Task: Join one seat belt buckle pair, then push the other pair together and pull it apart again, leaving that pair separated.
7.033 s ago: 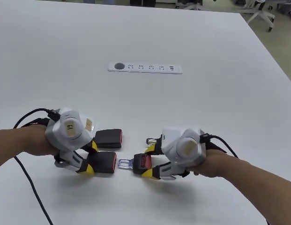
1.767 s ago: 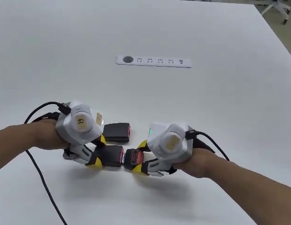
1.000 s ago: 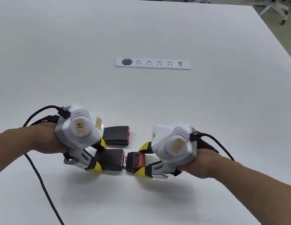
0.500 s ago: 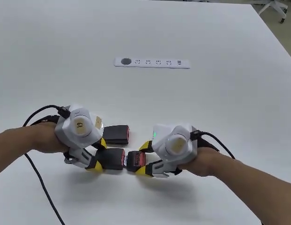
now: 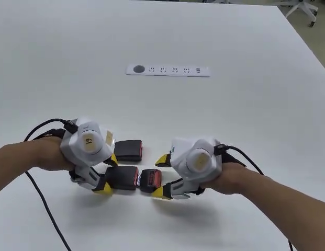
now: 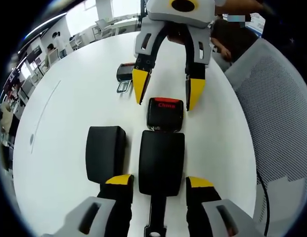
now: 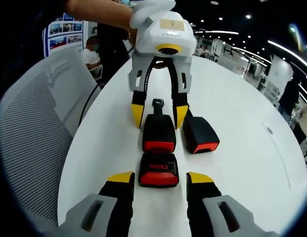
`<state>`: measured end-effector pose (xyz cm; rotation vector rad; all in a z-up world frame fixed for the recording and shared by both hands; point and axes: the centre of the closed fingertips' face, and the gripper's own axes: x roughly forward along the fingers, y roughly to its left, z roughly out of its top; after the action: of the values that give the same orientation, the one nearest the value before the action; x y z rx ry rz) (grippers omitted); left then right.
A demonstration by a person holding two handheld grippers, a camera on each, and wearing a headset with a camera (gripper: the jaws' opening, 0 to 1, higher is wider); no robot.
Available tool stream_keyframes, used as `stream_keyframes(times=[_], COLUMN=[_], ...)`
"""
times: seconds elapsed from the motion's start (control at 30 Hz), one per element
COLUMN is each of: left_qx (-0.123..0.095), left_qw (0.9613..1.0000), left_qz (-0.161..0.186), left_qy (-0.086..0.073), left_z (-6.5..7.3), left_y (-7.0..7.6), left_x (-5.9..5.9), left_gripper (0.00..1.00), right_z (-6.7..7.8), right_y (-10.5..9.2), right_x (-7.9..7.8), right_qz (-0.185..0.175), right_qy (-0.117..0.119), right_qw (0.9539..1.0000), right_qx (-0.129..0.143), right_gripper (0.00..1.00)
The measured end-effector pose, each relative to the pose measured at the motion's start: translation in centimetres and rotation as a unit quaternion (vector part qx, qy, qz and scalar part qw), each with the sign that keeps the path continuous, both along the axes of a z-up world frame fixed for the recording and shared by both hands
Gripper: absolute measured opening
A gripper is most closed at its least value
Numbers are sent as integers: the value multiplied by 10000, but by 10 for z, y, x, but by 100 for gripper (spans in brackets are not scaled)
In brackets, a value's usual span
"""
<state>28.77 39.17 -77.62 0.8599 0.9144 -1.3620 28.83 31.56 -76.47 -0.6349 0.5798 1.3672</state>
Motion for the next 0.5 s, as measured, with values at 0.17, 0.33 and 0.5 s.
stream_keyframes(times=[0.17, 0.33, 0.5], left_qx=[-58, -59, -191], left_qw=[10000, 9999, 9996], left_qz=[71, 92, 189], left_qy=[-32, -29, -106], left_z=[10, 17, 29], left_y=[-3, 0, 7], left_x=[-3, -5, 1], left_gripper=[47, 49, 51], right_z=[8, 14, 21], right_y=[-6, -11, -20], right_x=[2, 5, 10], right_qz=[-31, -11, -17], right_qy=[7, -13, -55], right_qw=[10000, 10000, 9999], right_qx=[-28, -59, -92], right_gripper=[45, 50, 55])
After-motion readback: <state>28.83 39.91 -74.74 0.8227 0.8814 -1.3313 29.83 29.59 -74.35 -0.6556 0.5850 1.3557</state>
